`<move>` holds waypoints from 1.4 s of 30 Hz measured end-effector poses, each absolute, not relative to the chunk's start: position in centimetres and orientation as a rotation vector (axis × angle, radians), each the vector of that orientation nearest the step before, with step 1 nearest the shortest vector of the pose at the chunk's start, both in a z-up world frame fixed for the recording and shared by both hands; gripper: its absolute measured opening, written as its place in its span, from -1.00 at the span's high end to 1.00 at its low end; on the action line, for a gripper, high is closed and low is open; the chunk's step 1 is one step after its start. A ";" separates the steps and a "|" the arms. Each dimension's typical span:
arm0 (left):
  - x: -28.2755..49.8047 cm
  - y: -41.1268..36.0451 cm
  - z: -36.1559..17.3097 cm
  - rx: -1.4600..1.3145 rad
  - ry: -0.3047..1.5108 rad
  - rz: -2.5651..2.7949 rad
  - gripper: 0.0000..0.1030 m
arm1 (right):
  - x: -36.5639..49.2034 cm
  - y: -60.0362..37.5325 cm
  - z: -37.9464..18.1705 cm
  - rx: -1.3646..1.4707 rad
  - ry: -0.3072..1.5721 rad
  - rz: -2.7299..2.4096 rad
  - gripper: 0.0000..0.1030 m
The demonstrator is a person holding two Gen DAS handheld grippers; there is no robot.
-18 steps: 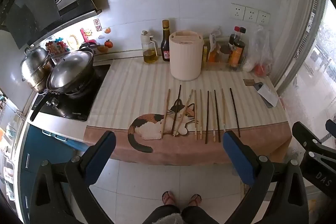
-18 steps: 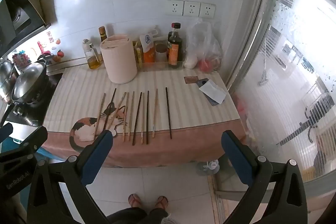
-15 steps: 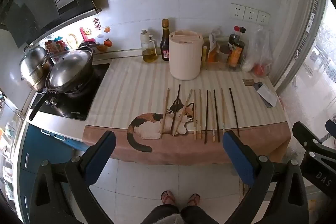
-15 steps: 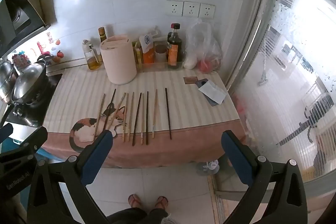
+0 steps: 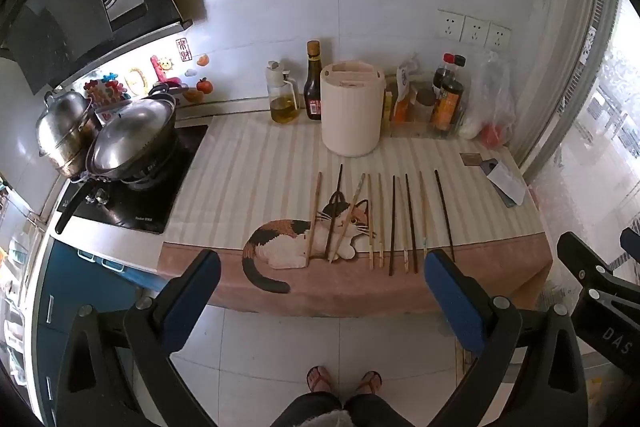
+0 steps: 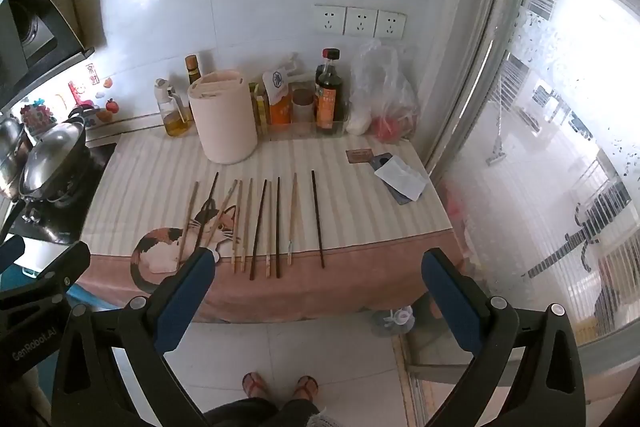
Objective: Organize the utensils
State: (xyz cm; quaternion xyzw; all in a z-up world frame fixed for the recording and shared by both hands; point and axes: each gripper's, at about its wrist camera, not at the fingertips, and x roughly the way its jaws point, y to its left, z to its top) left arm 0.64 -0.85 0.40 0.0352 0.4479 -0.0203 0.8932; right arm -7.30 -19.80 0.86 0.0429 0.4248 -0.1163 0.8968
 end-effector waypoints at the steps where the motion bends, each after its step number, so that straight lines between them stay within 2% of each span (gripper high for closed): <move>1: 0.7 -0.9 0.5 0.073 0.927 -0.042 -1.00 | -7.4 -19.6 0.8 0.089 0.879 -0.241 -1.00; 42: 0.5 -0.3 1.4 0.068 0.908 -0.056 -1.00 | -7.6 -19.0 2.0 0.082 0.865 -0.250 -1.00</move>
